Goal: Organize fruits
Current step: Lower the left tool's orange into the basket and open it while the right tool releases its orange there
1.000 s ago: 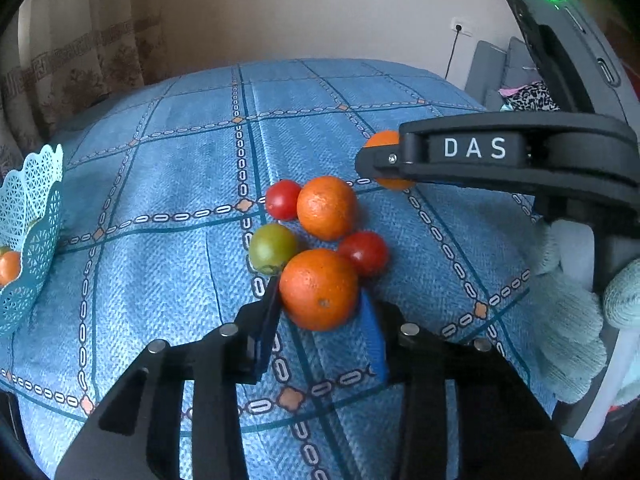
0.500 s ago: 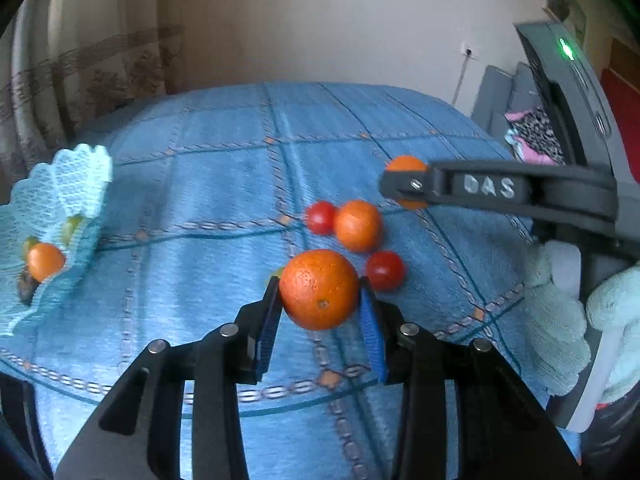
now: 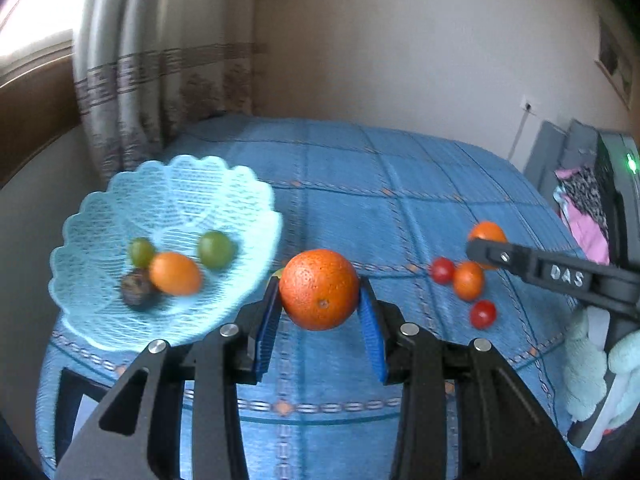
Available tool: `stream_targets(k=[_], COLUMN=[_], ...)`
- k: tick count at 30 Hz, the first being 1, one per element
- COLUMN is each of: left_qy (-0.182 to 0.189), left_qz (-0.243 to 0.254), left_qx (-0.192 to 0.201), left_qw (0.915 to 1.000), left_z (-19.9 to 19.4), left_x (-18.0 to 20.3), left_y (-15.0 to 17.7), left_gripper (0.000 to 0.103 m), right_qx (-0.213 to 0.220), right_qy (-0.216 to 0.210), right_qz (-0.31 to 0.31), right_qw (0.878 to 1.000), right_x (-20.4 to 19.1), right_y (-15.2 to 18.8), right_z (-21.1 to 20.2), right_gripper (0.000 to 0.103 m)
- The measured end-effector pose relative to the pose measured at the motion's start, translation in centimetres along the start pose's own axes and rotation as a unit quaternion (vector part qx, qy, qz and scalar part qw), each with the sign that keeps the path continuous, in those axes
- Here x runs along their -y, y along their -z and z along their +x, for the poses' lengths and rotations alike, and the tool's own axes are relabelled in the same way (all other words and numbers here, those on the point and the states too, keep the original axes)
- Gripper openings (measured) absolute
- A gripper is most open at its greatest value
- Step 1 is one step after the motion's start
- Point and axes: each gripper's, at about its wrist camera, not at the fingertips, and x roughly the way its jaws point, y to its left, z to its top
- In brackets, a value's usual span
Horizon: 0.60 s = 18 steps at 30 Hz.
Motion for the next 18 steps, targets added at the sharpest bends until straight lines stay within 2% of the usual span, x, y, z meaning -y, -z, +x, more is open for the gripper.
stream_targets(k=[1, 4, 6, 12, 18], left_qy=[0.011, -0.013, -0.005, -0.026, -0.031], left_qz=[-0.009, -0.023, -0.036, -0.079, -0.096], left_qx=[0.001, 0.018, 0.024, 0.043, 0.046], left_qw=[0.9999, 0.9995, 0.9991, 0.9956, 0.9938], left_z=[-0.2, -1.2, -1.7, -3.1, -3.7], left_x=[-0.9, -2.4, -3.7, -7.0, -8.5], left_y=[-0.2, -0.6, -0.9, -1.9, -1.8], left_gripper=[0.039, 0.039, 0.039, 0.039, 0.039], right_qx=[-0.001, -0.003, -0.003, -0.005, -0.012], right_qy=[-0.001, -0.006, -0.009, -0.024, -0.041], right_qz=[-0.004, -0.016, -0.024, -0.042, -0.068], right_qw=[1.0, 1.0, 1.0, 0.999, 0.997], right_x=[-0.4, -1.5, -2.2, -4.4, -7.3], right_y=[0.0, -0.1, -0.1, -0.4, -0.3], right_z=[0.0, 0.2, 0.3, 0.6, 1.0], right_gripper=[0.038, 0.038, 0.038, 0.038, 0.038])
